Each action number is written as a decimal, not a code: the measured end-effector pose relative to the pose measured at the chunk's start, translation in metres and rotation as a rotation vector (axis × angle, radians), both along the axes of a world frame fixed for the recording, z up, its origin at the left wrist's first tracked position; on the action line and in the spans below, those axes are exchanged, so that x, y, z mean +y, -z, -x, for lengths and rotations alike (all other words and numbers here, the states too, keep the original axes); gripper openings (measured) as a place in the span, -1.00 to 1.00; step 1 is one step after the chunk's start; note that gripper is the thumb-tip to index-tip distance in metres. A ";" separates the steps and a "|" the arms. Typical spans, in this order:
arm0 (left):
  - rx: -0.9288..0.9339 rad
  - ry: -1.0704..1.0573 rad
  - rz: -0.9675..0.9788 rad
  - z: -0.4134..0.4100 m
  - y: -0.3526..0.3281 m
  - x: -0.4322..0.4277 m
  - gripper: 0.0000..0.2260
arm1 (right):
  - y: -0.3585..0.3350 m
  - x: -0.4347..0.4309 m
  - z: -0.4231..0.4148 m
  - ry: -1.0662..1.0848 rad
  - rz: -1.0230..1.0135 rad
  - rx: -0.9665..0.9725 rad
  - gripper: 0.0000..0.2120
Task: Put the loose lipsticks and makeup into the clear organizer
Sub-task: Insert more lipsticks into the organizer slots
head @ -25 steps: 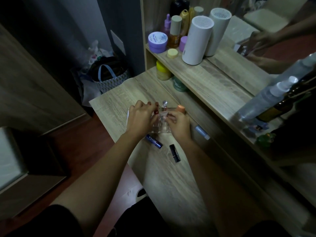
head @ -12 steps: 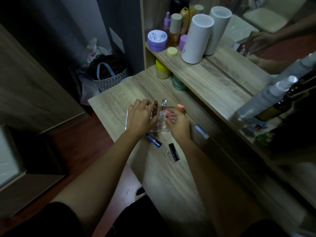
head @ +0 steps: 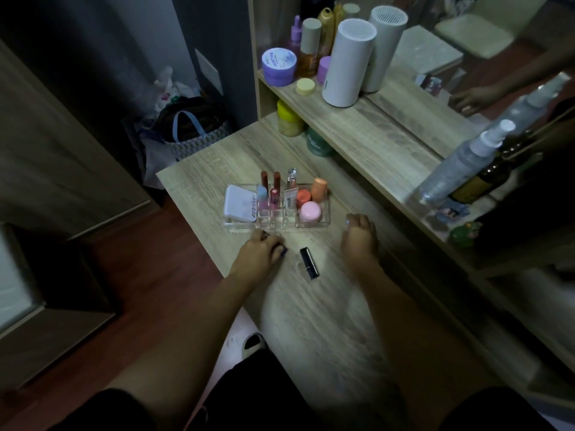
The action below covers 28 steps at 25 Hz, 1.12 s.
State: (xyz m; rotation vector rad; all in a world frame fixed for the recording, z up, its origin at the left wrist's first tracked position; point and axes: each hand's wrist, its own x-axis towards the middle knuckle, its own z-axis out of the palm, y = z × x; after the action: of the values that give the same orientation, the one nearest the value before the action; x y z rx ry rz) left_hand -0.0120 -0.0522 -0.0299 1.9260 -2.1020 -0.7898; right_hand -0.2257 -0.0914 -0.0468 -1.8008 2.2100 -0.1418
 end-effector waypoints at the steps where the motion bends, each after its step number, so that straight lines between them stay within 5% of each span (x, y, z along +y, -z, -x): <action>1: 0.018 -0.021 -0.021 0.001 0.004 0.004 -0.73 | 0.001 0.002 0.002 -0.004 -0.026 0.028 -0.58; 7: -0.007 0.023 -0.081 0.004 0.011 0.021 -0.72 | 0.002 0.033 -0.015 -0.097 -0.013 -0.109 -0.70; 11: 0.264 -0.271 -0.126 0.007 -0.001 0.023 -0.61 | -0.009 0.045 -0.033 -0.015 -0.040 -0.215 -0.68; 15: 0.456 -0.464 -0.024 -0.003 -0.019 0.005 -0.74 | -0.035 0.029 -0.058 0.179 0.179 -0.842 -0.72; 18: 0.454 -0.493 0.113 -0.011 -0.030 -0.014 -0.80 | -0.047 0.011 -0.077 0.114 0.241 -1.070 -0.73; 28: 0.357 -0.408 0.168 -0.019 -0.019 -0.041 -0.80 | -0.022 -0.011 -0.105 0.019 0.272 -1.037 -0.72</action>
State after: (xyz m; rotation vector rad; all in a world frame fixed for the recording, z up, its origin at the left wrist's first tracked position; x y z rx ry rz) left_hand 0.0075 -0.0936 -0.0107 1.8674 -1.4584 -0.7683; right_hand -0.1205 -0.1023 -0.0244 -1.3133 1.4724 -1.1313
